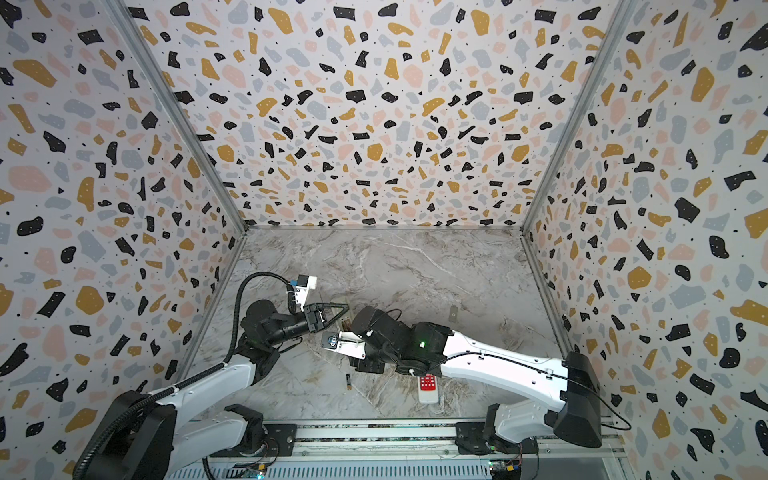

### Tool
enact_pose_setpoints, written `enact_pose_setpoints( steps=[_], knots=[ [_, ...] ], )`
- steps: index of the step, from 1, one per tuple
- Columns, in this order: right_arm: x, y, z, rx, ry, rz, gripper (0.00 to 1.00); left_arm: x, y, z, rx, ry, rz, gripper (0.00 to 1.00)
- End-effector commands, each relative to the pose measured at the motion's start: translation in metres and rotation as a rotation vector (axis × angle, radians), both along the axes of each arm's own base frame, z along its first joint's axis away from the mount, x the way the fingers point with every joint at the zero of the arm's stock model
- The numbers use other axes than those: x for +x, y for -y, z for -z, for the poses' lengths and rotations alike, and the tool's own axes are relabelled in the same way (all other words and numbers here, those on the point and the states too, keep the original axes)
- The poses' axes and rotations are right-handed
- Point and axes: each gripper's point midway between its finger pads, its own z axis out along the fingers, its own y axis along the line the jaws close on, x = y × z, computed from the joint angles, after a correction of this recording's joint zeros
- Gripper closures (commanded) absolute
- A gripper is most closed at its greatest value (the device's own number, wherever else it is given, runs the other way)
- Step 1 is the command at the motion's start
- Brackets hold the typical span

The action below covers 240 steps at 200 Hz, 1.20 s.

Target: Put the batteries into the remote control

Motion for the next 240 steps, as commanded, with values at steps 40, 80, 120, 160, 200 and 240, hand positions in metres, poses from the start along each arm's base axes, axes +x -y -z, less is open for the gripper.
enact_pose_setpoints(
  steps=[40,80,120,160,200,240],
  knots=[
    [0.006,-0.003,-0.015,0.019,0.042,0.004,0.65,-0.007,0.004,-0.018,-0.027,0.069,0.039,1.0],
    [0.006,-0.006,-0.011,0.016,0.044,-0.008,0.71,-0.007,0.005,-0.015,-0.025,0.059,0.046,1.0],
    [0.008,-0.009,-0.008,0.015,0.046,-0.008,0.73,-0.008,0.006,-0.015,-0.023,0.061,0.05,1.0],
    [0.011,-0.011,0.0,-0.006,0.04,-0.004,0.77,-0.009,0.006,-0.014,-0.023,0.058,0.054,1.0],
    [0.012,-0.011,0.001,0.006,0.036,-0.003,0.84,-0.01,0.007,-0.014,-0.024,0.06,0.058,1.0],
    [0.014,-0.011,0.004,0.008,0.029,-0.005,0.86,-0.011,0.008,-0.016,-0.025,0.065,0.061,1.0]
  ],
)
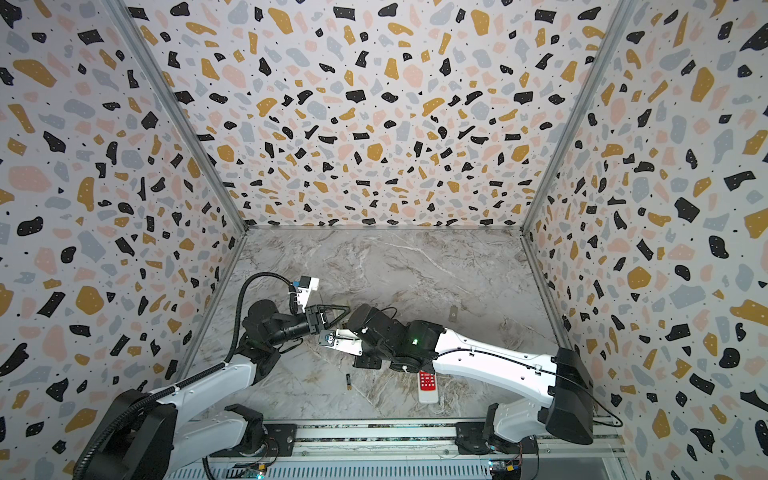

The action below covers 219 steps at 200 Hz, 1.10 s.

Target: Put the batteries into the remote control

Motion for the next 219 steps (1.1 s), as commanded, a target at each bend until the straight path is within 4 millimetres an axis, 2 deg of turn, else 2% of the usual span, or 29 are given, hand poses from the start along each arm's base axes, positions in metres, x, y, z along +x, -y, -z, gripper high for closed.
enact_pose_setpoints(
  steps=[1,116,219],
  knots=[
    [0.001,-0.004,-0.006,0.026,-0.002,-0.009,0.86,-0.006,0.004,-0.02,-0.033,0.082,0.032,1.0],
    [0.012,-0.003,0.003,0.016,-0.008,0.0,0.89,-0.019,0.012,-0.03,-0.042,0.116,0.08,1.0],
    [0.021,0.004,0.015,-0.018,-0.026,-0.002,0.84,-0.027,0.016,-0.037,-0.051,0.139,0.109,1.0]
  ],
)
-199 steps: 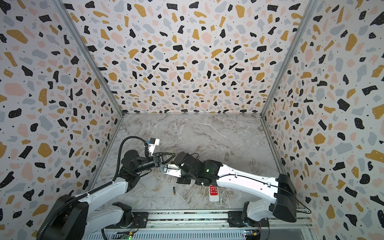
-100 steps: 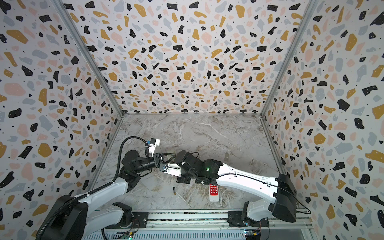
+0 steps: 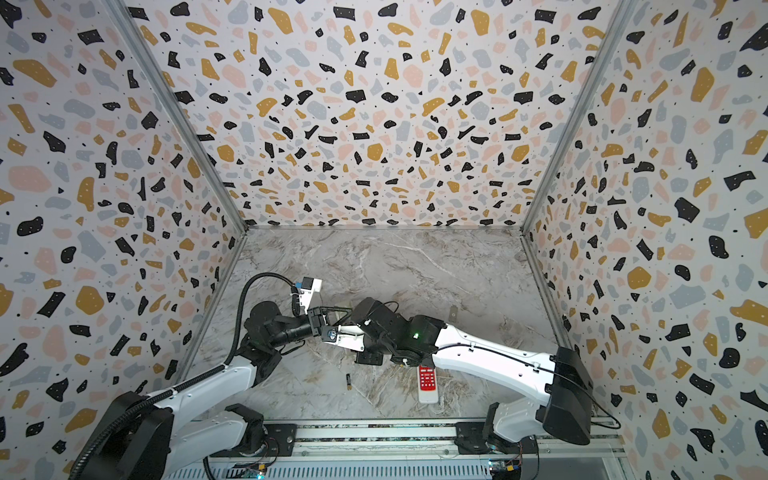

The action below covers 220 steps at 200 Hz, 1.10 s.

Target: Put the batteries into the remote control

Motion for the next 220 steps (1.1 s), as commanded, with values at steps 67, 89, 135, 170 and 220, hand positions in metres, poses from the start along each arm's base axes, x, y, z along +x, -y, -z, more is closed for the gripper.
enact_pose_setpoints(
  steps=[67,89,135,170,220],
  knots=[
    [0.02,0.006,0.015,-0.033,-0.002,0.026,0.86,-0.025,0.012,-0.039,-0.064,0.124,0.114,1.0],
    [0.021,0.006,0.016,-0.038,0.002,0.027,0.89,-0.023,0.012,-0.034,-0.05,0.117,0.106,1.0],
    [0.018,0.005,-0.019,0.083,0.017,0.054,0.89,-0.008,0.009,-0.021,-0.007,0.091,0.028,1.0],
    [0.022,0.013,-0.048,0.212,0.002,0.155,0.85,0.009,-0.001,-0.008,0.0,0.055,-0.084,1.0],
    [0.03,0.024,-0.052,0.256,-0.056,0.305,0.86,0.022,-0.01,-0.004,-0.019,0.035,-0.173,1.0]
  ],
)
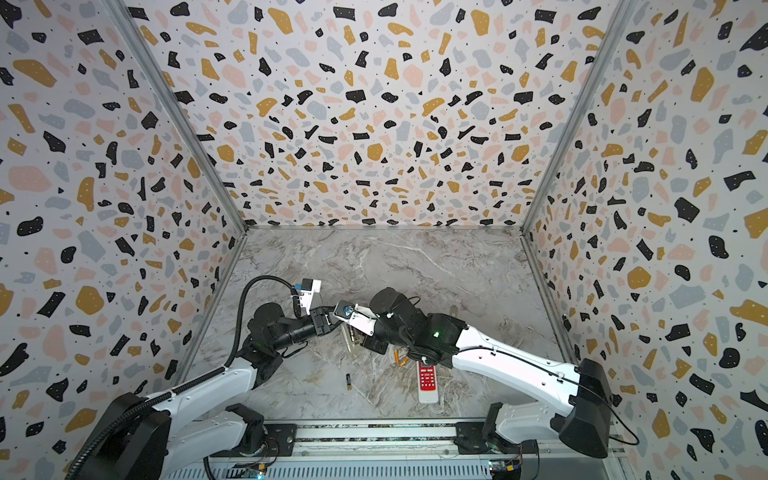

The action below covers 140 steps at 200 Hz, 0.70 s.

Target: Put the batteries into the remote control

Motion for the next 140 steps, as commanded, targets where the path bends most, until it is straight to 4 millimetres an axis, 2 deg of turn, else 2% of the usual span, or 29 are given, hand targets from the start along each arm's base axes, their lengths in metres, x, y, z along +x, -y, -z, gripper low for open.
enact_pose_setpoints(
  steps=[1,33,52,93,140],
  knots=[
    [0.005,0.005,-0.005,0.038,-0.038,0.089,0.86,0.007,-0.006,-0.015,-0.044,0.061,-0.05,1.0],
    [0.006,-0.005,0.018,-0.021,-0.059,0.083,0.97,0.008,-0.005,-0.014,-0.061,0.055,-0.046,1.0],
    [0.008,-0.013,0.021,-0.021,-0.064,0.074,1.0,0.007,-0.006,-0.015,-0.062,0.058,-0.049,1.0],
    [0.013,-0.024,0.03,-0.05,-0.065,0.079,1.0,0.006,-0.007,-0.014,-0.057,0.062,-0.048,1.0],
    [0.021,-0.027,0.038,-0.079,-0.068,0.118,1.0,0.004,-0.006,-0.015,-0.059,0.07,-0.037,1.0]
  ],
)
